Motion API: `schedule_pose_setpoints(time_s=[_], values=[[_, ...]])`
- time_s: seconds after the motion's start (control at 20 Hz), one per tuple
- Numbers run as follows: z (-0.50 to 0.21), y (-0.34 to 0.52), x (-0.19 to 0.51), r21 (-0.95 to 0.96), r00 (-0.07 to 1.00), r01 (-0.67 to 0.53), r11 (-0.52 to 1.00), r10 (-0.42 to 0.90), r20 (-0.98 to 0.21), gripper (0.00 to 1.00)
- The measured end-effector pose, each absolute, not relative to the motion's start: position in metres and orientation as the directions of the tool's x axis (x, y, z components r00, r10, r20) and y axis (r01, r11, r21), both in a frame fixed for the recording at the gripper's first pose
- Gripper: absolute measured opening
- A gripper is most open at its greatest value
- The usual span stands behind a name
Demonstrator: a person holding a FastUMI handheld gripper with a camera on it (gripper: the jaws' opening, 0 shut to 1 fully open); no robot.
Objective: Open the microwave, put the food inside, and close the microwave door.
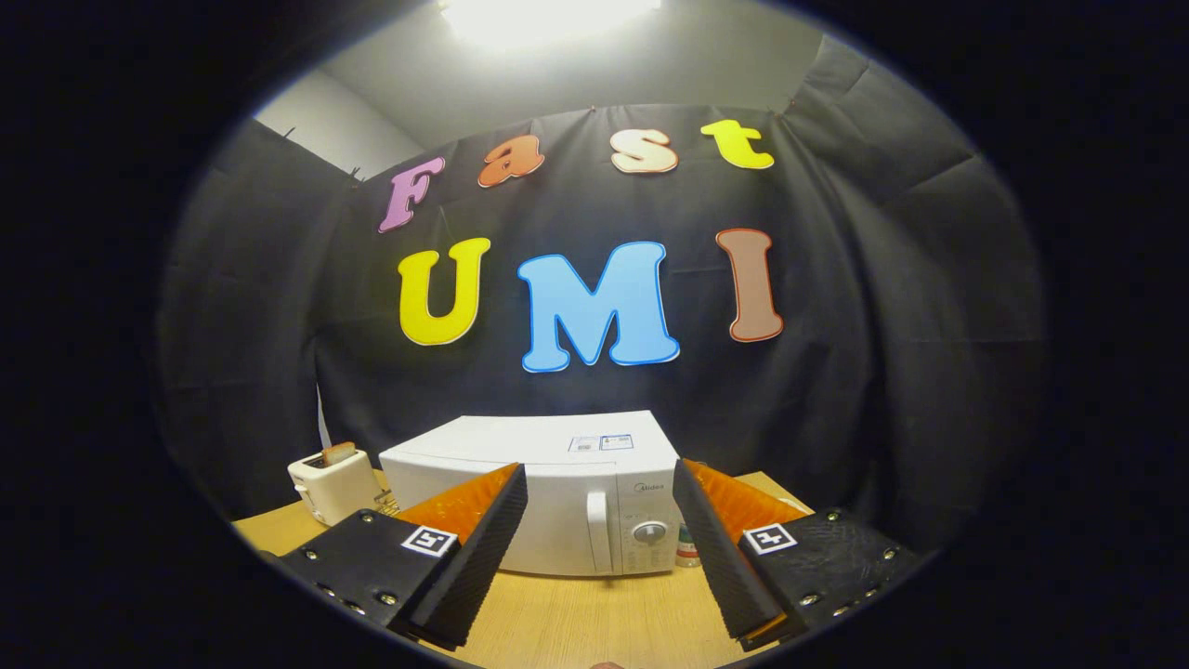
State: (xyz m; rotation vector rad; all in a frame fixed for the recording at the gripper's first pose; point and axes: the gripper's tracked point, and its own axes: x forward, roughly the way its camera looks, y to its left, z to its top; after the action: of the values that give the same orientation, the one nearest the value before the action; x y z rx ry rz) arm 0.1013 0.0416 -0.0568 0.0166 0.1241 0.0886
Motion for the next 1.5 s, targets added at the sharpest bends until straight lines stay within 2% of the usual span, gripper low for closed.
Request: schedule_pose_setpoints(time_s=[0.75,0.85,1.05,1.1,1.25,1.3,1.4,1.5], values=[[-0.158,0.056,0.194,-0.023,0.938,-0.132,0.991,0.117,-0.326,0.96],[-0.177,0.057,0.198,-0.033,0.921,-0.135,0.990,0.114,-0.372,0.90],[-0.201,0.059,0.207,-0.057,0.902,-0.132,0.990,0.096,-0.421,0.90],[-0.208,0.061,0.210,-0.048,0.896,-0.132,0.990,0.098,-0.433,0.77],[-0.222,0.056,0.215,-0.026,0.877,-0.095,0.995,0.071,-0.474,0.72],[-0.225,0.059,0.217,-0.010,0.873,-0.097,0.995,0.080,-0.482,0.58],[-0.228,0.053,0.222,-0.018,0.871,-0.077,0.997,0.059,-0.487,0.55],[-0.231,0.054,0.223,0.011,0.860,-0.066,0.998,0.062,-0.506,0.30]])
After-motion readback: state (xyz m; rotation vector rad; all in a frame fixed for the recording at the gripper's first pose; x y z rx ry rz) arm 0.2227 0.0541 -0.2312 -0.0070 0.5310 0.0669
